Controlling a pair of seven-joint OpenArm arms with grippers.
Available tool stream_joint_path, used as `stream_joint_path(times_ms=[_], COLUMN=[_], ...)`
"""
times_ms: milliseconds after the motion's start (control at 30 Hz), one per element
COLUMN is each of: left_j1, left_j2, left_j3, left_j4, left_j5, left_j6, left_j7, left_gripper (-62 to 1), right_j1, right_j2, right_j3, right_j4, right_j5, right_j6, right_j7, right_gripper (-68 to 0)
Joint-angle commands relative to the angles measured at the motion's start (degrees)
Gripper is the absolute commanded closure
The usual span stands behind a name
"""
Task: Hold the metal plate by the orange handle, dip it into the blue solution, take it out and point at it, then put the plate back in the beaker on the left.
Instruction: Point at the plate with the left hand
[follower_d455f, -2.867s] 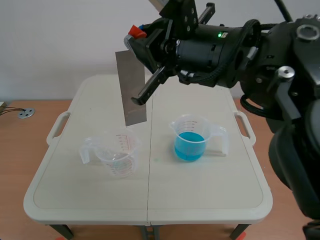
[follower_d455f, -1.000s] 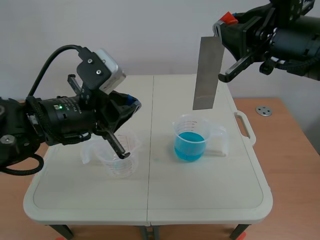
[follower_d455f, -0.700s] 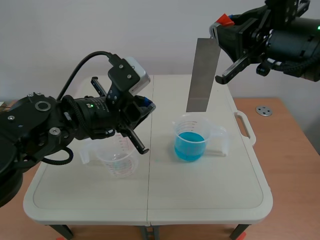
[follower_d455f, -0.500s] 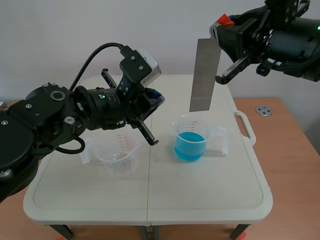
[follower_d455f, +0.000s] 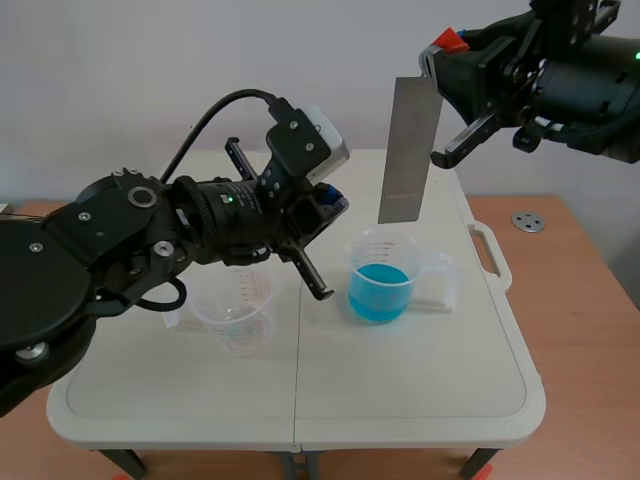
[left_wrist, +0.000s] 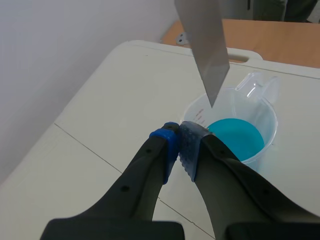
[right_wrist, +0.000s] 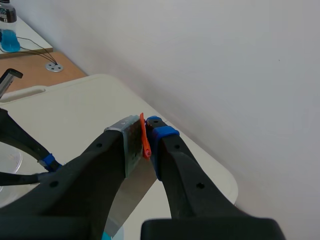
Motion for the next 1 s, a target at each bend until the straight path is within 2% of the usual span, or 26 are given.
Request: stream_joint_path(times_ms=[0, 300, 467, 733, 833, 967], left_j1=[-0.35, -0.35, -0.35, -0.35, -0.24, 1.16], left_j2=[0.33, 0.33, 0.33, 0.33, -0.11, -2.69], left_j3=[0.33, 1.09, 1.09, 1.09, 0.92, -1.03], left_j4=[0.61, 0.61, 0.61, 0.61, 0.61, 1.03], left_j5=[-0.20, 0.07, 1.73, 1.73, 1.40, -0.92], left_j6=[-0.04, -0.07, -0.07, -0.07, 0.15, 1.53], left_j7=[-0.35, 1.60, 2.25, 2.56, 2.56, 2.51], left_gripper=[-1.4, -1.5, -1.4, -1.4, -1.4, -1.5], right_j1=[0.81, 0.81, 0.81, 0.81, 0.81, 0.81], right_j2=[0.15, 0.15, 0.15, 0.15, 0.15, 0.13], right_j3=[0.09, 0.09, 0.09, 0.09, 0.09, 0.09], right_j4=[0.98, 0.98, 0.98, 0.98, 0.98, 0.98], right_j5=[0.83, 0.83, 0.83, 0.83, 0.83, 0.85], right_j6=[0.33, 0.33, 0.33, 0.33, 0.33, 0.33], right_j7=[0.90, 0.90, 0.90, 0.90, 0.90, 0.90], right_gripper=[-1.3, -1.3, -1.3, -1.3, -1.3, -1.3])
